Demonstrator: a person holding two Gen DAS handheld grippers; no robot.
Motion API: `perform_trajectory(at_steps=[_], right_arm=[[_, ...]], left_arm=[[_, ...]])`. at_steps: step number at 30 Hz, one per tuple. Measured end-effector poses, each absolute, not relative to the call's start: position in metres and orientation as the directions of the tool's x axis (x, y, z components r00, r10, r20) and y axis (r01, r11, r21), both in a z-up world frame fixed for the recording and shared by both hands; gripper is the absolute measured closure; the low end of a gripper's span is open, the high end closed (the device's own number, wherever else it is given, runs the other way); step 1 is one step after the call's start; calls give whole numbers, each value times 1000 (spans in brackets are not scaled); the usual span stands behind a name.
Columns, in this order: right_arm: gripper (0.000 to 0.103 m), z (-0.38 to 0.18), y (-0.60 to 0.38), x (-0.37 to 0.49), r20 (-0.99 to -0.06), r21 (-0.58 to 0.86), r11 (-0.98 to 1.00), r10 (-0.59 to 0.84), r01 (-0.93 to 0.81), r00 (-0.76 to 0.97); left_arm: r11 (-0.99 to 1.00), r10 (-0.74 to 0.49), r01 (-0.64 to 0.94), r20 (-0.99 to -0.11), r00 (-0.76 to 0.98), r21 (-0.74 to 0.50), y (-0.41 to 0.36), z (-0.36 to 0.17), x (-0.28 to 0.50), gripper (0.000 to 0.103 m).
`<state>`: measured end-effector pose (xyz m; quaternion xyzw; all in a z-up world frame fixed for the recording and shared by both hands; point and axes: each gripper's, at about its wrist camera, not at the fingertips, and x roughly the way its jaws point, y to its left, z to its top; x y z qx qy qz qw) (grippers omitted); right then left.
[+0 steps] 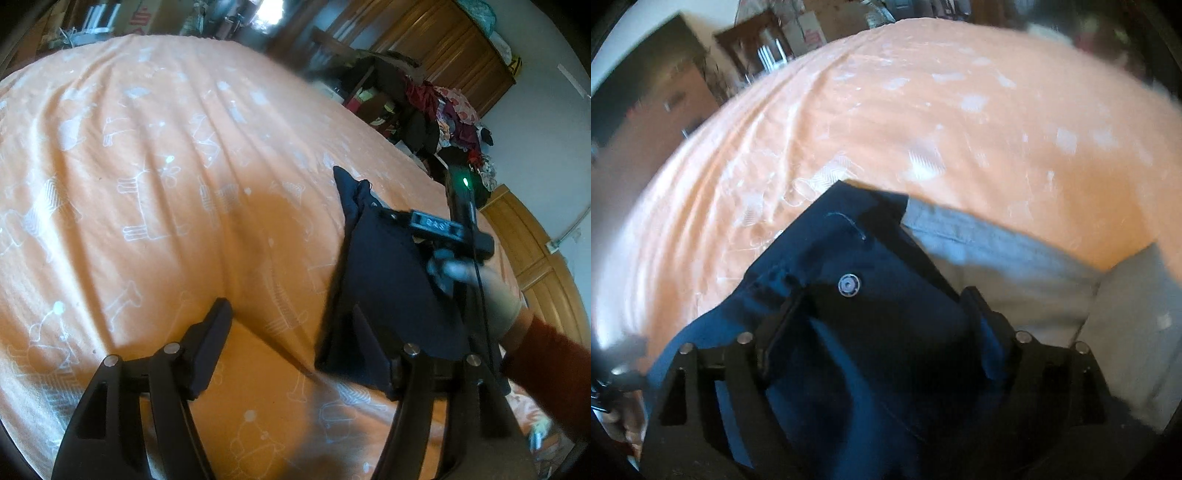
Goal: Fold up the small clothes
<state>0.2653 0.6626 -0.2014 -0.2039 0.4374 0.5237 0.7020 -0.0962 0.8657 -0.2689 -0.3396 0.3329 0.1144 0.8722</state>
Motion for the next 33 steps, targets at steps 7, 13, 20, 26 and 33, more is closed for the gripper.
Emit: perform_trajectory(at_steps=[7,13,20,26,33], right_arm=[[31,-137,549,241,-694,114,405,686,-907,219],[21,-222,553,225,-847,136,426,519,-895,119],[23,-171,554,212,-804,67,450,553,-890,219],[20,-210,553,216,-874,50,478,445,-877,193],[17,-164,477,212,-783,58,642,504,-764,364]], left_arm=[[778,25,-455,-703,711,-433,862,-267,-87,30],[799,54,-467,-730,682,-378,857,-267,-80,29],[803,60,-470,-736,674,-365,855,-267,-79,28],[808,65,-472,-744,665,-351,854,-267,-77,28],[811,66,-471,-746,663,-347,854,-267,-77,27]])
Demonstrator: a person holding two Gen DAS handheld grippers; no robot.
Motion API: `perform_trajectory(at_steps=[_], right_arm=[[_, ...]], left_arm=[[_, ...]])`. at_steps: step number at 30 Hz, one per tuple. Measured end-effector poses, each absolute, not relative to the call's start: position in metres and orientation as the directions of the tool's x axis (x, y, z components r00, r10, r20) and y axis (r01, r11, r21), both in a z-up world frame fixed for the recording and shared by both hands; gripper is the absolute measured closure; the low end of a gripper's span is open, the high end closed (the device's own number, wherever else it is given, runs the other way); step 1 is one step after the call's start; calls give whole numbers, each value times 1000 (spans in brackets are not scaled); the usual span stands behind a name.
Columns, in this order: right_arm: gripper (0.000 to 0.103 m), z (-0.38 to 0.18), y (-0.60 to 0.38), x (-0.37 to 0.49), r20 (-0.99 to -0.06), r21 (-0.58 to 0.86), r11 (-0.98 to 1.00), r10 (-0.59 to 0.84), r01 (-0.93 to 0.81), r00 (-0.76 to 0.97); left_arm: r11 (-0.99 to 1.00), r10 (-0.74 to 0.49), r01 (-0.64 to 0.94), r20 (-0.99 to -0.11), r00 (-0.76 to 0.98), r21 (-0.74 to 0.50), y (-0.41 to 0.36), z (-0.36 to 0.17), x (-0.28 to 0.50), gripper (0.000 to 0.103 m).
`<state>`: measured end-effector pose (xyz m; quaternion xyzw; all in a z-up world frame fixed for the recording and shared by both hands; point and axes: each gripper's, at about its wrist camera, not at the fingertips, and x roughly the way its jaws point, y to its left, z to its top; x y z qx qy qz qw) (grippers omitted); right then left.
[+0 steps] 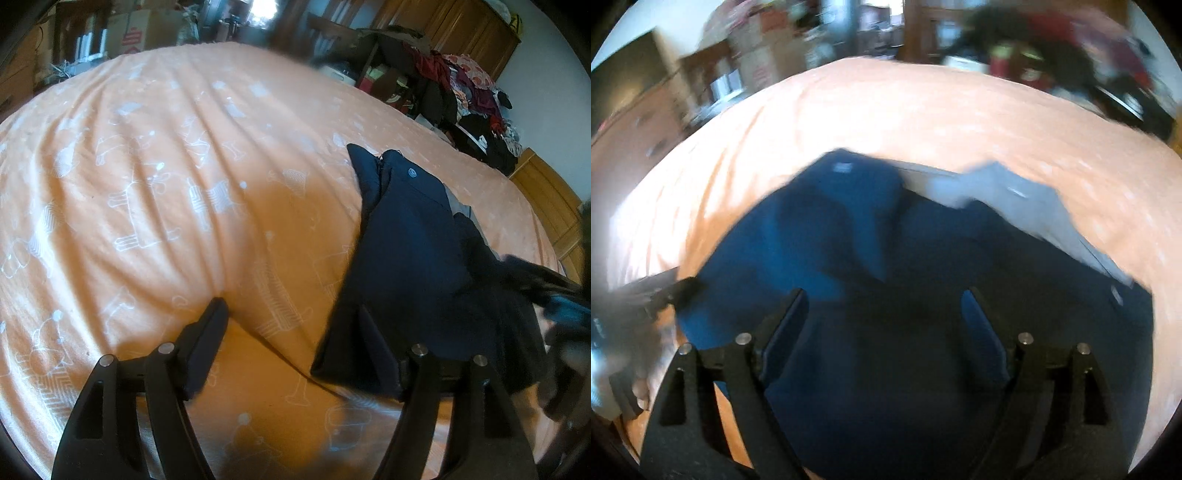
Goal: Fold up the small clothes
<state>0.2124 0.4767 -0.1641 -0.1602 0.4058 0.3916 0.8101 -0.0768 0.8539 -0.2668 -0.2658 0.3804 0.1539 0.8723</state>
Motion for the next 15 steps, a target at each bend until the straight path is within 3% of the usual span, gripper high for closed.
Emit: perform_trajectory(at_steps=[3,6,11,15], right_arm=[[10,-217,451,220,-892,93,700,375,-708,254],[12,-206,435,218,-879,112,719,394,-686,270],[12,-137,386,184,-770,142,729,506,-670,388],[11,-142,341,145,-766,78,743,471,-664,438]], left_arm=[[816,69,-469,-749,659,-337,854,-267,-75,26],[824,74,-467,-756,650,-320,853,-266,-73,25],[832,81,-464,-761,644,-304,851,-265,-73,23],[836,88,-463,-762,641,-294,848,-263,-76,22]])
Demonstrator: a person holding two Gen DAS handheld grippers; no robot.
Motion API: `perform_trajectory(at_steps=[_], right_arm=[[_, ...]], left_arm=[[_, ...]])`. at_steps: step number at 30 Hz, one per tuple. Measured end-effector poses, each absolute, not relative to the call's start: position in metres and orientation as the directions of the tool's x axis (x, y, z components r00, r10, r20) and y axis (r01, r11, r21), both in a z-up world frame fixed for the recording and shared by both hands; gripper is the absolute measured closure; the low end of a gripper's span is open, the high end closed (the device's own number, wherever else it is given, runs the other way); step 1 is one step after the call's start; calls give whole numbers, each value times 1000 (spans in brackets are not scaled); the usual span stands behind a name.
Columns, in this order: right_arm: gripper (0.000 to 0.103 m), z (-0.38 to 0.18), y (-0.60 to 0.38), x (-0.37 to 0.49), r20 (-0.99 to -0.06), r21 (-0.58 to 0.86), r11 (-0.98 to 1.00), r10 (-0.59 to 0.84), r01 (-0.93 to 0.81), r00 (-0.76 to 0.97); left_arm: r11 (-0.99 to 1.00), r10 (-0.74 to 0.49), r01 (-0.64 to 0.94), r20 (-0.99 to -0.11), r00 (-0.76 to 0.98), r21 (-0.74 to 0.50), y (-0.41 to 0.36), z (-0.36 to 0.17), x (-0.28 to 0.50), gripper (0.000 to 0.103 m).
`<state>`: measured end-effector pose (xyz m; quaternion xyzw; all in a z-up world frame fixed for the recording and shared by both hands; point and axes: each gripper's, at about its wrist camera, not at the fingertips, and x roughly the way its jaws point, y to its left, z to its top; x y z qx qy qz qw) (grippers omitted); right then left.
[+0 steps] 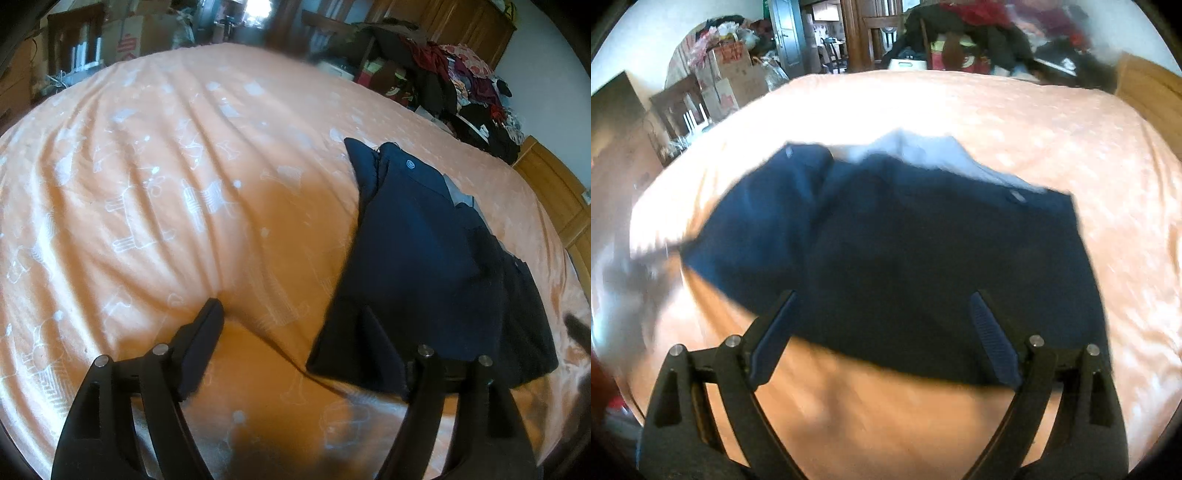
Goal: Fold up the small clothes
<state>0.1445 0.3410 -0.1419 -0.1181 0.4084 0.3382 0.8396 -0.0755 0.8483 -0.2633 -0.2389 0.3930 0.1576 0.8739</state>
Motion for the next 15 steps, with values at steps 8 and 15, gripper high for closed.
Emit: perform_trajectory(at_steps=[8,15], right_arm=[[0,-220,239,125,-830,121,837,380,-534,408],[0,-227,245,141,-841,176,874,373,-453,393]], left_arm=[[844,204,-517,-806,556,-143,829,-260,-72,19],[832,257,-549,-823,506,-78,808,-258,-98,7]])
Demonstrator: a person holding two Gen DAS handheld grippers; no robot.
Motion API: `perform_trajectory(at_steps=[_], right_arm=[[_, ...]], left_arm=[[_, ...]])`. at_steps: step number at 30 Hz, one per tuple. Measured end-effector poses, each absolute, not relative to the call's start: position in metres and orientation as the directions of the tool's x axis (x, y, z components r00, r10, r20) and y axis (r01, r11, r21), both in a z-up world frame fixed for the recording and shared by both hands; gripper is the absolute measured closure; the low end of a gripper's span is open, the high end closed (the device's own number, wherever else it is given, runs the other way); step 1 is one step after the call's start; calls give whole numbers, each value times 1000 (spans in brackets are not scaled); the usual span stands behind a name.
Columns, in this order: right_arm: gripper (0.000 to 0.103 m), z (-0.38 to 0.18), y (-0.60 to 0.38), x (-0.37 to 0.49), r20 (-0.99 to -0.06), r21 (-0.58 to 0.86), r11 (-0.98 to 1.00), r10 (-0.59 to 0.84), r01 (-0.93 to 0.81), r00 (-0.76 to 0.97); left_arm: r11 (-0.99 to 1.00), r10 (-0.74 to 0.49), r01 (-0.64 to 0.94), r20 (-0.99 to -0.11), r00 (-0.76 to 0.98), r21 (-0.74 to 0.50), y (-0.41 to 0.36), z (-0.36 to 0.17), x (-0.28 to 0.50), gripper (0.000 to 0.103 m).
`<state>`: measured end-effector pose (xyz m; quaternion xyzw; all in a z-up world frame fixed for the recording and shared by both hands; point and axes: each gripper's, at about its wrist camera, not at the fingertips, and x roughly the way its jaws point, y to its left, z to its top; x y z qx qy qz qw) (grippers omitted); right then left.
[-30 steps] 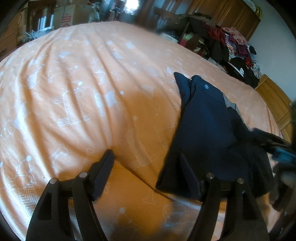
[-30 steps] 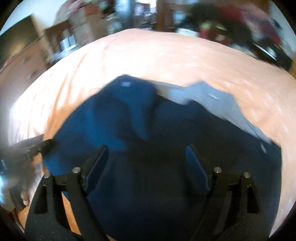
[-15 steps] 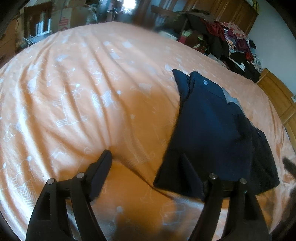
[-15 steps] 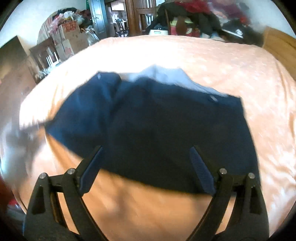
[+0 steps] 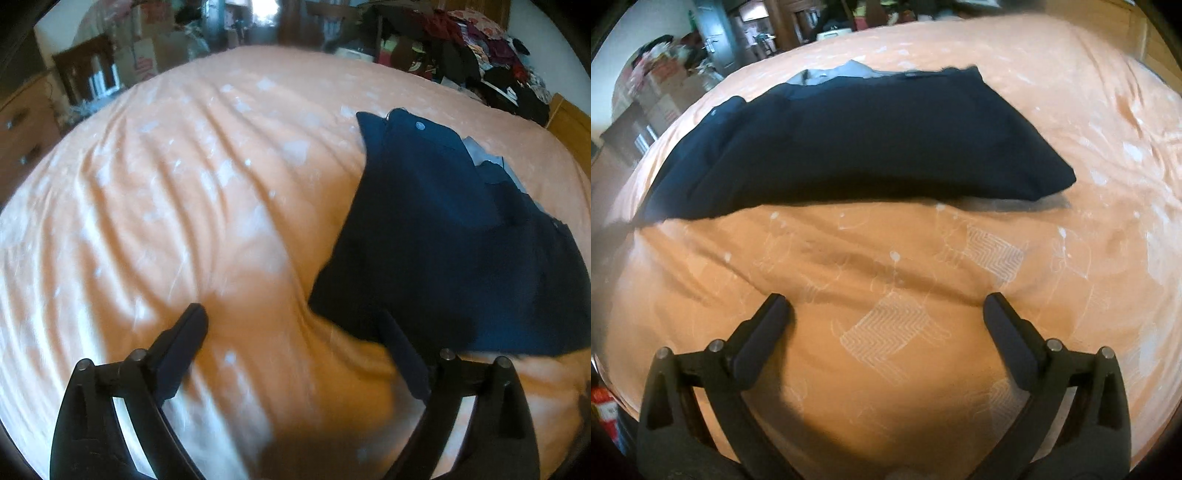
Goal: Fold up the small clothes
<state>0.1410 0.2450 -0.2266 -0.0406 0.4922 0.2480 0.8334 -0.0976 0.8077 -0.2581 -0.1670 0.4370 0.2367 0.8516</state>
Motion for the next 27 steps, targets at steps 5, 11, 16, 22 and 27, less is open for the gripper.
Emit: perform_trajectory(at_steps=[5,11,16,22,27], right_arm=[[0,-228,237,139,-847,216,839,416,-500,331],[1,-200,211,150,-786,202,864,424,-461,450],[0,-227,196,174,-828,184,893,366,-411,424],[0,-236,196,168,-788,174,883,390,-435,476],[0,-239,197,171,-770,175,880,402,-443,495]], left_arm=[[838,294,-544,-813,502,-33,783,-255,-115,6],[877,280,-481,-807,520,-5,741,-243,-117,6],[890,305,-449,-832,463,77,715,-255,-96,1],[897,274,-437,-854,442,62,723,-264,-88,0],[912,239,-408,-852,466,33,729,-270,-87,0]])
